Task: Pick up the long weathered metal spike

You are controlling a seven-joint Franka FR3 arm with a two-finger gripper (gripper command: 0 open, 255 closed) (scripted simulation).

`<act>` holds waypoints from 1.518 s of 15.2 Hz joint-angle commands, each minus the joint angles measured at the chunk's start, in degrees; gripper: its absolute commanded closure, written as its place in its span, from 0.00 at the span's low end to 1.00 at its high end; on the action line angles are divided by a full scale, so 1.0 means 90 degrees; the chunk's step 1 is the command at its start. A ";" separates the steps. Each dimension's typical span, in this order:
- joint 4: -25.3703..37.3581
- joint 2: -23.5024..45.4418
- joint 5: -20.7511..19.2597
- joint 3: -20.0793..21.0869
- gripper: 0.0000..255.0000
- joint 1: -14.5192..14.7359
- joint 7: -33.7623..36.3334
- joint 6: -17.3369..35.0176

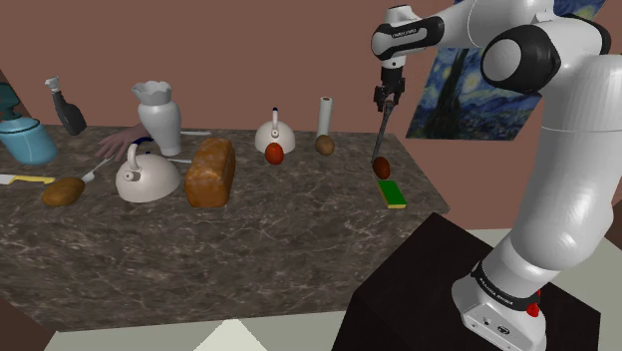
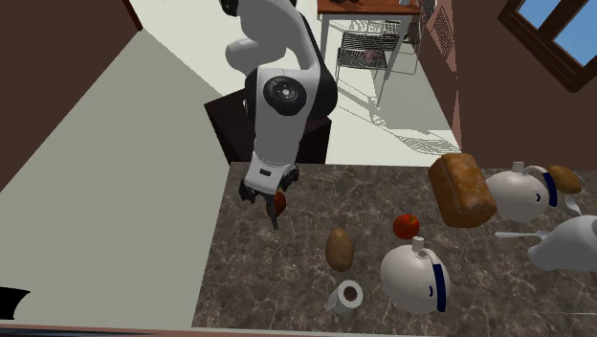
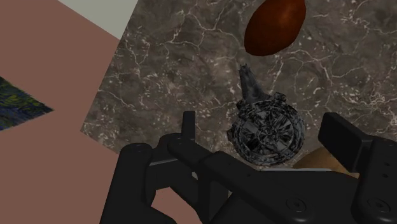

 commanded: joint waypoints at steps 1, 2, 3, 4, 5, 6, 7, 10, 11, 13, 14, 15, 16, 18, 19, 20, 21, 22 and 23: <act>-0.0028 0.0020 0.0005 0.0001 0.00 -0.0004 0.0002 0.0053; -0.0024 0.0023 0.0005 0.0003 1.00 0.0000 0.0008 0.0050; -0.0010 0.0032 0.0007 0.0004 1.00 -0.0002 0.0007 0.0045; -0.0006 0.0034 0.0008 0.0004 1.00 -0.0001 0.0007 0.0043; -0.0003 0.0035 0.0008 0.0005 1.00 -0.0001 0.0008 0.0041; -0.0006 0.0033 0.0008 0.0004 1.00 -0.0001 0.0008 0.0042; -0.0002 0.0035 0.0008 0.0005 1.00 -0.0002 0.0007 0.0041; -0.0005 0.0034 0.0008 0.0004 1.00 -0.0001 0.0008 0.0041; -0.0028 0.0020 0.0005 0.0001 1.00 -0.0004 0.0002 0.0052; 0.0111 -0.0002 0.0003 -0.0003 1.00 -0.0006 -0.0017 -0.0107; 0.0183 -0.0011 0.0002 -0.0005 1.00 -0.0007 -0.0026 -0.0187; 0.0262 -0.0016 0.0003 -0.0007 1.00 -0.0010 -0.0037 -0.0269; 0.0340 -0.0021 0.0003 -0.0009 1.00 -0.0012 -0.0047 -0.0352; 0.0503 -0.0026 0.0005 -0.0012 1.00 -0.0018 -0.0069 -0.0518; 0.0589 -0.0026 0.0006 -0.0014 1.00 -0.0021 -0.0080 -0.0603; 0.0677 -0.0024 0.0008 -0.0015 1.00 -0.0025 -0.0092 -0.0688; 0.0767 -0.0021 0.0010 -0.0017 1.00 -0.0029 -0.0103 -0.0774; 0.0860 -0.0016 0.0013 -0.0019 1.00 -0.0033 -0.0116 -0.0861; 0.0957 -0.0008 0.0016 -0.0020 1.00 -0.0038 -0.0128 -0.0949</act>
